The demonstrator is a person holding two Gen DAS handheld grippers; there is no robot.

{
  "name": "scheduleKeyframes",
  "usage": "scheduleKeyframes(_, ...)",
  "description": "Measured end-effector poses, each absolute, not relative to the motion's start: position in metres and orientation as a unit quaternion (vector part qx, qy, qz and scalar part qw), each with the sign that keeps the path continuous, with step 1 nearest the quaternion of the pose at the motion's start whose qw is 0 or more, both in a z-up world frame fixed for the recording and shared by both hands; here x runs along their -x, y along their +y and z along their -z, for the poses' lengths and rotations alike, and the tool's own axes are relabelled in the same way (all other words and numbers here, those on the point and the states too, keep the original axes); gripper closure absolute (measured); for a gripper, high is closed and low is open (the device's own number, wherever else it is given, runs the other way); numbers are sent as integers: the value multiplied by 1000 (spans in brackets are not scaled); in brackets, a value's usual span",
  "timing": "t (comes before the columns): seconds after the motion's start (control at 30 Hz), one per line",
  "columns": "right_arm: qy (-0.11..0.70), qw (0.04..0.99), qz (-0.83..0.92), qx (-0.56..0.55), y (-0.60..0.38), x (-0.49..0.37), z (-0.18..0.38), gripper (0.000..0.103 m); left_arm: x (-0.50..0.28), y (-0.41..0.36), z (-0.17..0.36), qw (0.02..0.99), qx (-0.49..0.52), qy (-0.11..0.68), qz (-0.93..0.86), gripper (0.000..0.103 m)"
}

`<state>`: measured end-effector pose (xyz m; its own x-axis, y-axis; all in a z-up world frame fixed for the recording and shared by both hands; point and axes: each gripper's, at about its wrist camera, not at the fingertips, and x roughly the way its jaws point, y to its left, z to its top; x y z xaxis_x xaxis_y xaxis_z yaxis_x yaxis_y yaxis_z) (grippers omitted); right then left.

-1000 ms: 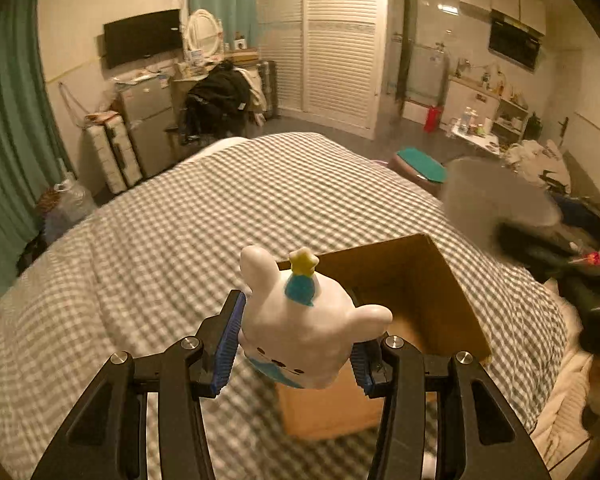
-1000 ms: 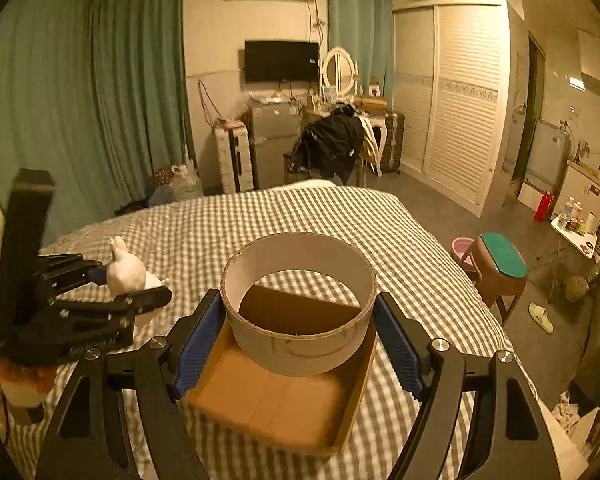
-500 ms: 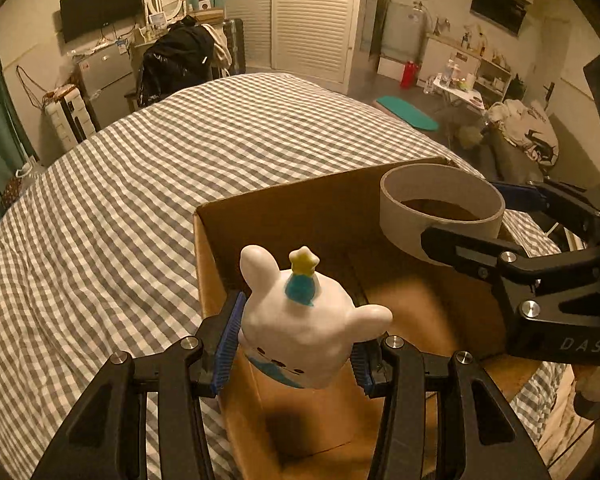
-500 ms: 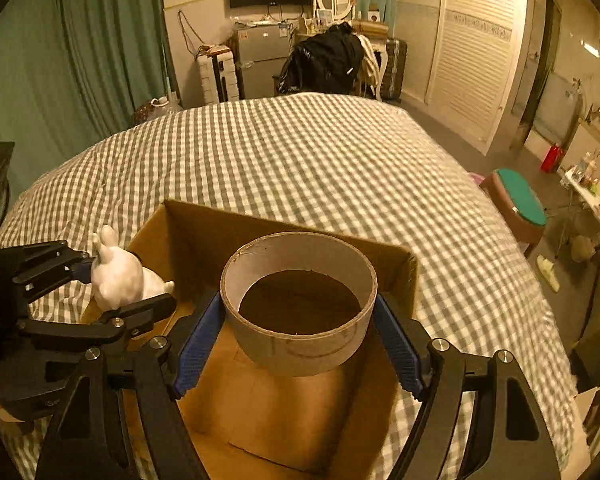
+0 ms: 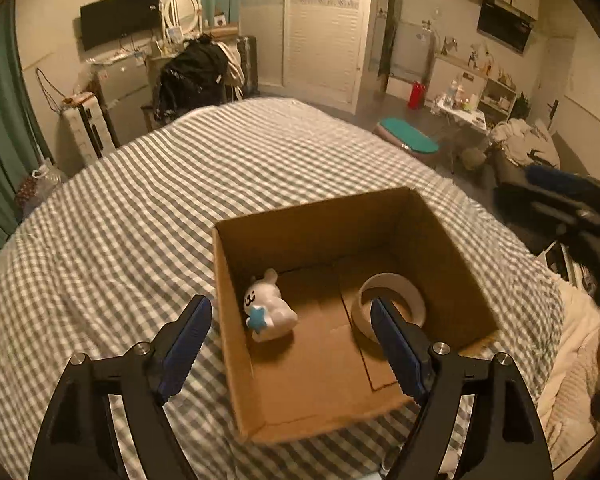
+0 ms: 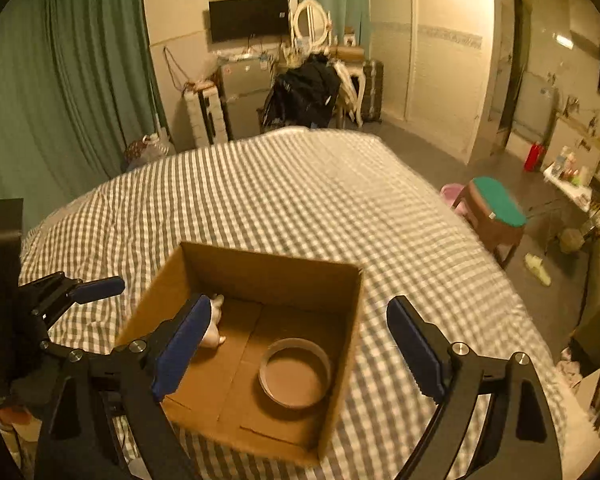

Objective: Organize objects
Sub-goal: 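Reach both grippers back toward the sock and white cup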

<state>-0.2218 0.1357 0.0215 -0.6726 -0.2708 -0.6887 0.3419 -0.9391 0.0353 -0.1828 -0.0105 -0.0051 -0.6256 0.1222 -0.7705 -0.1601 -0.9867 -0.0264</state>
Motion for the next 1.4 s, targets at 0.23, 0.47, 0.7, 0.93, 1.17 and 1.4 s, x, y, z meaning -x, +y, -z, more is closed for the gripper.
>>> scheduleKeyframes(0.23,67,170,930,-320,147,150,-83,13,131,-22,-29,47,410,16,-911,18)
scheduleKeyframes(0.47,90,178,930,-309,152,79,-88,13,73,-36,-20,36,407,2,-913,18)
scheduleKeyframes(0.7,133,176,920,-323,148,32,-31,13,31,-41,36,-5,427,-3,-904,18)
scheduleKeyframes(0.93,136,164,905,-367,152,23,57,13,9,-28,112,14,475,-21,-879,18)
scheduleKeyframes(1.17,124,168,891,-404,160,31,98,13,-6,-22,115,42,465,-24,-884,18)
scheduleKeyframes(1.4,107,188,880,-424,158,38,115,13,-9,6,135,102,503,4,-858,19)
